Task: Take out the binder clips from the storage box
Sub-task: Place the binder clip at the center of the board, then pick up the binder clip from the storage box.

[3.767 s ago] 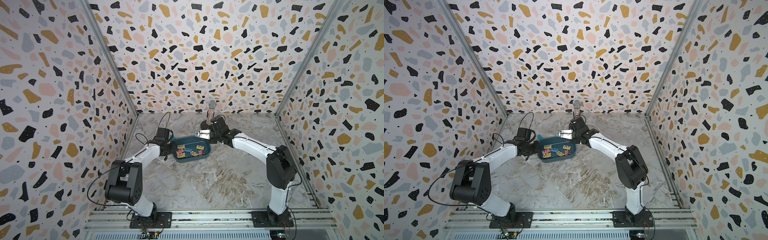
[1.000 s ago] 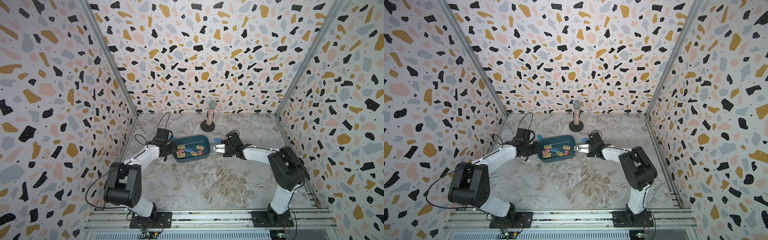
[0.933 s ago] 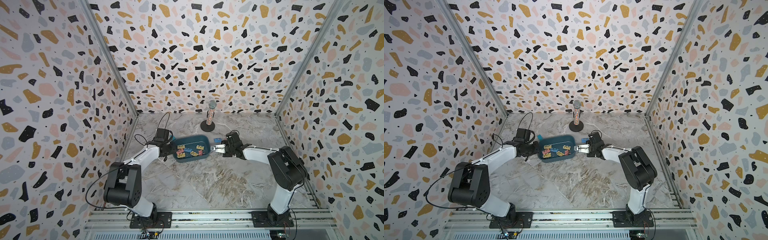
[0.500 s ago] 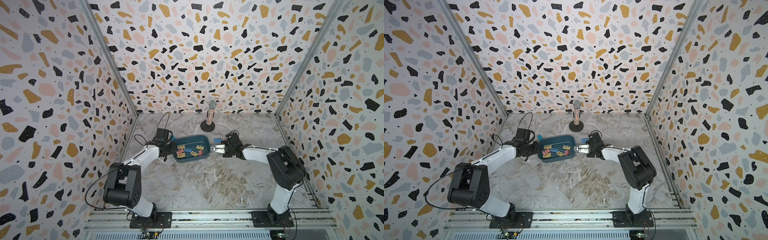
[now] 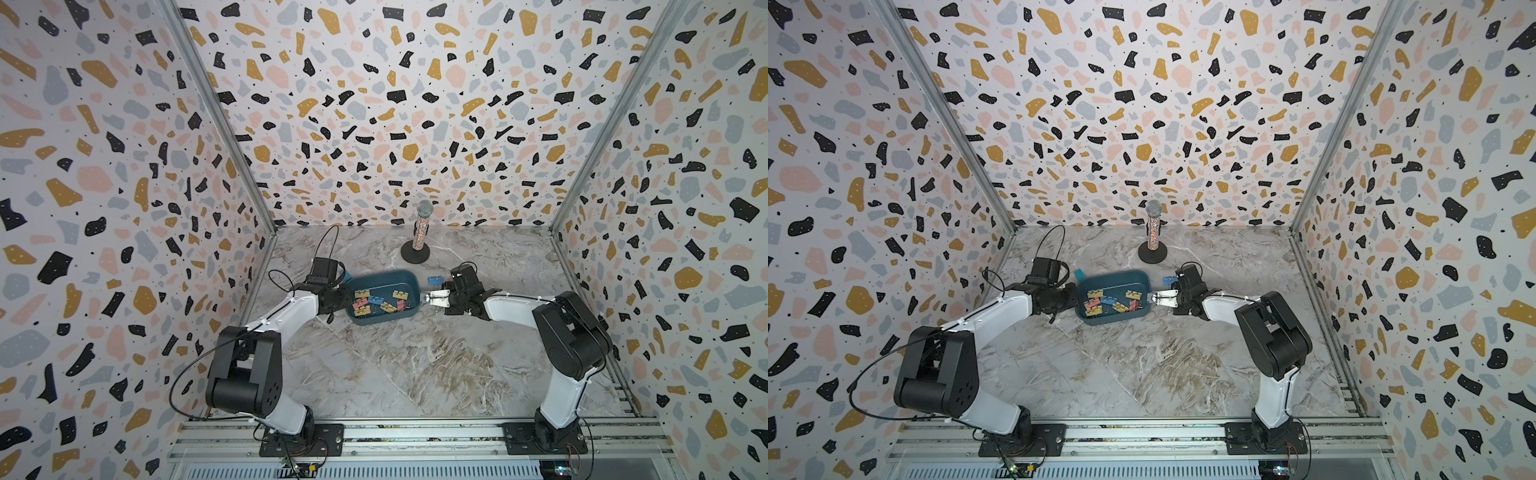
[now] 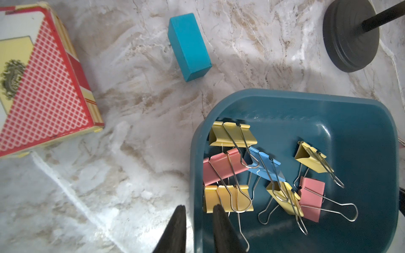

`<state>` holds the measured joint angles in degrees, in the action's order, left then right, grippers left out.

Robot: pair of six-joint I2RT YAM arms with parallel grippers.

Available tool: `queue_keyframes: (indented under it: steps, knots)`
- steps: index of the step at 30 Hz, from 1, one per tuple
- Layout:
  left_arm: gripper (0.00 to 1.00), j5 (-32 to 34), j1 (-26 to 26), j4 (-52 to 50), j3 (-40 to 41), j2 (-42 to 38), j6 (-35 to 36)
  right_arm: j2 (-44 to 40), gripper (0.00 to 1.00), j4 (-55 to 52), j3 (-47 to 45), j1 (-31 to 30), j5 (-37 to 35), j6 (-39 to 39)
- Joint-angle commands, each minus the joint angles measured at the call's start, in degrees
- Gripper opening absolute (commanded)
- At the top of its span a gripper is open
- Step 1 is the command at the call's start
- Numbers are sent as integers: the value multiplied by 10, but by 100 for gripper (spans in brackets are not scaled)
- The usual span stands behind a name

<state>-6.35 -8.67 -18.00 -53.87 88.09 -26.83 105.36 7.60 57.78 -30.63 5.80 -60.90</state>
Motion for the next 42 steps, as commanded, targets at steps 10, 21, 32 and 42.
queue_keyframes:
  steps: [10,21,32,42]
  knots:
    - [26,5,4,0,5,-14,-5,-6,23,-23,-2,-3,11,15]
    - [26,7,5,0,3,-14,-4,-48,28,-58,6,-3,6,30]
    - [26,10,6,0,3,-16,-3,-126,34,-178,44,-3,35,70]
    - [26,7,7,0,-2,-13,-3,-182,37,-257,110,-3,78,152]
